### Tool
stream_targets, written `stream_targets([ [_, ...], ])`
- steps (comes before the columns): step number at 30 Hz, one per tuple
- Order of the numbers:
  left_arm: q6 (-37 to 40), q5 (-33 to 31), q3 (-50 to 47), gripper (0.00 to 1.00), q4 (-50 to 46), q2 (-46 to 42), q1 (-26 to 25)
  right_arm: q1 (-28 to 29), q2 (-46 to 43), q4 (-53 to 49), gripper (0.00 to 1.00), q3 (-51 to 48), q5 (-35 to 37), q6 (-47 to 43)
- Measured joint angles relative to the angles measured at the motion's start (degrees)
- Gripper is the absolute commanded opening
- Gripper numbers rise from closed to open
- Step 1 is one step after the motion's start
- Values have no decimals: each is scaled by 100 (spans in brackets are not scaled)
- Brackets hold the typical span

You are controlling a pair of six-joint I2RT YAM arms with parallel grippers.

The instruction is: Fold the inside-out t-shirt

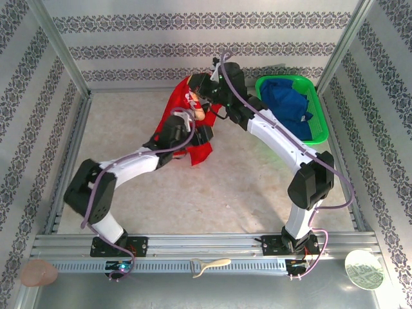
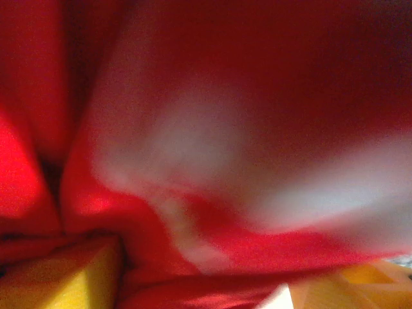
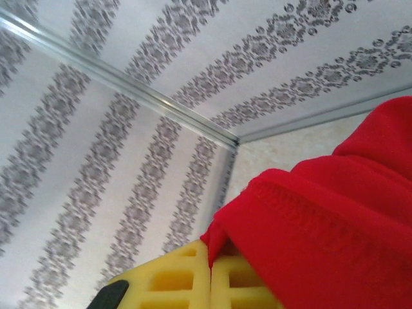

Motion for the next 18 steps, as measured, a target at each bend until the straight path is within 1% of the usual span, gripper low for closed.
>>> stream_targets([
  [2, 24, -131, -341, 68, 24, 153, -103, -127, -17, 236, 0, 0, -70, 271],
  [5, 79, -258, -1073, 72, -4, 9, -96, -323, -118, 533, 0, 0, -190, 575],
  [8, 125, -321, -1746, 77, -214, -660, 55, -472, -315, 791, 0, -57, -442, 730],
  [10, 173, -361, -1976, 82, -487, -1537, 221, -581, -485, 1034, 0, -186, -750, 800],
  [13, 374, -450, -1777, 88, -791, -2809, 361, -732, -734, 1357, 0, -461, -1292, 859],
  [15, 560, -503, -1370, 89, -951, -3324, 396, -815, -874, 1504, 0, -669, -1598, 855],
  [16, 671, -511, -1078, 89, -1016, -3447, 400, -841, -946, 1556, 0, -793, -1720, 852],
  [18, 885, -507, -542, 89, -1078, -3416, 424, -857, -1029, 1585, 0, -973, -1888, 850],
])
